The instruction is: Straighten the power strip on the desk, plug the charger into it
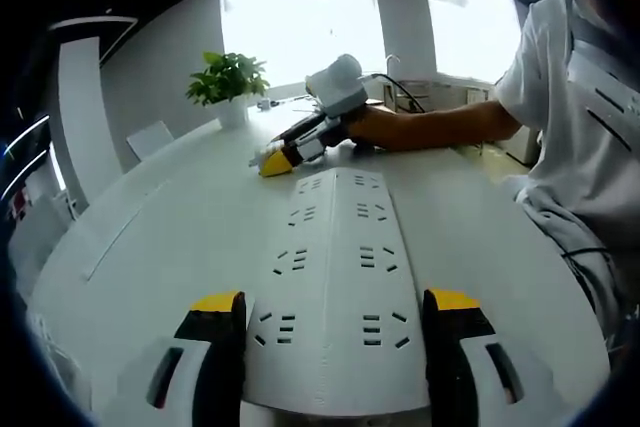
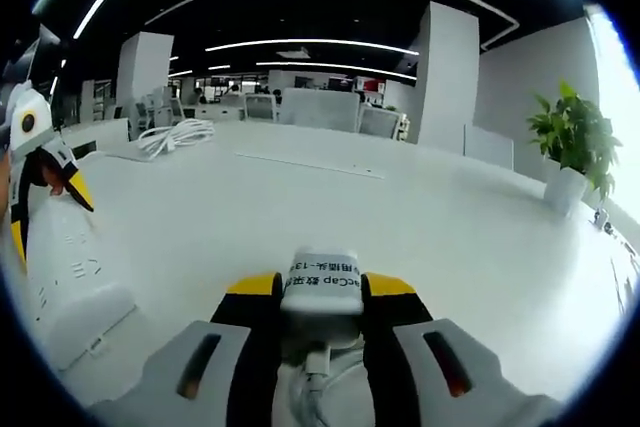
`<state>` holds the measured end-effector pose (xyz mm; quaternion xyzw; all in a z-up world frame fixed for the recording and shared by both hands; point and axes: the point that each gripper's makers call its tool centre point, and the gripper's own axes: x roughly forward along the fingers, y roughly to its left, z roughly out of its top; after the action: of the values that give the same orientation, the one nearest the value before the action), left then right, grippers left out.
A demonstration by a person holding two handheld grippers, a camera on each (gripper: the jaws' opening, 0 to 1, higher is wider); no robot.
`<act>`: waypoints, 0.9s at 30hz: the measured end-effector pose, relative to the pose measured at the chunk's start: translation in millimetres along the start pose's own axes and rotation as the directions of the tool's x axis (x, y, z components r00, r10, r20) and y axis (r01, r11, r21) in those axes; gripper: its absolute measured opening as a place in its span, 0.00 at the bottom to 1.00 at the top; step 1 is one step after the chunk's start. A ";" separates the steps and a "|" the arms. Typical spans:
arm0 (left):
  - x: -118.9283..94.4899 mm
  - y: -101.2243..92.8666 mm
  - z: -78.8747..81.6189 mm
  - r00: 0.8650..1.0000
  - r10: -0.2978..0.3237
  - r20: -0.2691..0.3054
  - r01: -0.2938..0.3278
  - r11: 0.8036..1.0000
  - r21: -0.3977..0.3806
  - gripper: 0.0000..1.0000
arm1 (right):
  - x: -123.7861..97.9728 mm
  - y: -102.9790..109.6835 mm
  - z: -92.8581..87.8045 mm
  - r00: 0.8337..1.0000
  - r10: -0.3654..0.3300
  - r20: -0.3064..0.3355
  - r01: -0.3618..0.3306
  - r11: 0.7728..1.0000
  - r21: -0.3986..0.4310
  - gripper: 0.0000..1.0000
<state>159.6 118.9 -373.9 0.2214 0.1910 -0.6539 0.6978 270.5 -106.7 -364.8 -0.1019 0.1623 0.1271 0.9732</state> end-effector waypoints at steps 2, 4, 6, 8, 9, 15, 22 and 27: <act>0.0 0.2 0.0 1.000 0.001 -0.001 -0.001 1.000 0.001 0.73 | 0.0 -0.4 0.0 1.000 0.002 0.002 -0.002 1.000 0.006 0.31; 0.1 0.0 0.1 1.000 0.000 0.000 0.000 1.000 0.000 0.73 | -0.1 -0.3 -0.1 1.000 0.001 0.003 -0.001 1.000 0.005 0.30; 0.1 0.0 0.5 1.000 -0.002 0.005 0.002 1.000 -0.002 0.74 | 0.1 0.1 0.0 1.000 -0.001 0.007 0.001 1.000 -0.015 0.30; 0.3 -0.2 0.8 1.000 -0.003 0.007 0.003 1.000 -0.003 0.74 | 0.9 -0.3 0.4 1.000 -0.001 0.009 0.001 1.000 -0.023 0.30; 0.4 -0.3 1.1 1.000 -0.004 0.012 0.004 1.000 -0.006 0.74 | 0.9 -0.3 0.5 1.000 -0.001 0.010 0.001 1.000 -0.025 0.30; 0.7 -0.3 1.7 1.000 -0.004 0.017 0.004 1.000 -0.009 0.74 | 0.5 0.0 0.7 1.000 -0.003 0.015 0.003 0.999 -0.038 0.30; 1.1 -0.6 2.1 1.000 -0.004 0.023 0.005 1.000 -0.014 0.74 | 0.0 -0.5 1.3 1.000 -0.004 0.013 0.005 0.998 -0.063 0.30; 0.3 -0.9 2.9 0.999 -0.008 0.049 0.009 1.000 -0.019 0.74 | -3.4 -3.8 2.5 1.000 -0.006 0.012 0.006 0.999 -0.038 0.30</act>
<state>158.6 117.0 -371.7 0.1980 0.1809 -0.6601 0.7016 269.3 -110.5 -360.8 -0.1201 0.1536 0.1279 0.9724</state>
